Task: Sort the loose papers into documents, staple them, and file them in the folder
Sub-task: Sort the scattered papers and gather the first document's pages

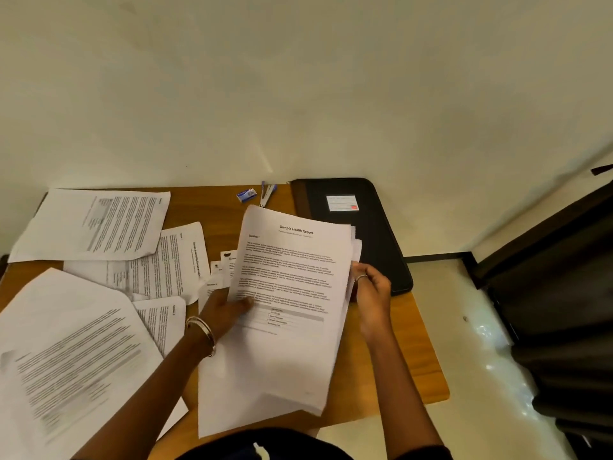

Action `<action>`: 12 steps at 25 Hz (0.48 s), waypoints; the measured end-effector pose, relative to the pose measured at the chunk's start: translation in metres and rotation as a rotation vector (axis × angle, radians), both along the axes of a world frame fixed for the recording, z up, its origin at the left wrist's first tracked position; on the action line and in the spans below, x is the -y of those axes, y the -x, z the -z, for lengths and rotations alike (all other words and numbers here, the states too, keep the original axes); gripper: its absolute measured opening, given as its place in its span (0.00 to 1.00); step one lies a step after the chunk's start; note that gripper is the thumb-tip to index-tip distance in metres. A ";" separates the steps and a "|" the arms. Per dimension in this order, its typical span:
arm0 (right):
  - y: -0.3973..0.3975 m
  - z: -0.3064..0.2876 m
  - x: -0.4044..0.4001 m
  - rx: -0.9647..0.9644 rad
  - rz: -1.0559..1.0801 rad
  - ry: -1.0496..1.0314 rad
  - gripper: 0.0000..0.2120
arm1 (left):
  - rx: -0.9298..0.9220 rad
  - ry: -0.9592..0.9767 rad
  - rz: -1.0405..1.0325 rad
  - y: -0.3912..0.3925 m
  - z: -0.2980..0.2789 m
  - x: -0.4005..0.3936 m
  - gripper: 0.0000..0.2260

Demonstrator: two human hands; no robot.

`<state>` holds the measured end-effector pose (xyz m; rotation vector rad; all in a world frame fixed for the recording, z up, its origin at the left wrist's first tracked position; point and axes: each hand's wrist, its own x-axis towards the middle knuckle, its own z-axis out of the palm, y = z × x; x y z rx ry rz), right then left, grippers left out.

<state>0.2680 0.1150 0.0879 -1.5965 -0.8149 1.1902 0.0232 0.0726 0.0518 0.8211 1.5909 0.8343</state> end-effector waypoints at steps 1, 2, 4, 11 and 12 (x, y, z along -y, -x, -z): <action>-0.004 -0.004 -0.003 -0.007 0.002 -0.013 0.06 | -0.066 -0.014 0.029 0.000 -0.002 0.002 0.12; -0.007 -0.008 -0.006 -0.015 -0.001 -0.025 0.06 | -0.115 -0.025 0.050 0.001 -0.002 0.004 0.12; -0.008 -0.015 -0.012 -0.026 0.014 -0.031 0.06 | -0.167 -0.036 0.073 -0.001 -0.006 0.006 0.13; -0.002 -0.019 -0.017 -0.297 0.100 0.190 0.12 | -0.228 -0.083 0.057 -0.009 -0.018 0.019 0.13; -0.003 -0.017 -0.016 -0.345 0.091 0.221 0.13 | -0.232 -0.091 0.064 -0.009 -0.018 0.020 0.13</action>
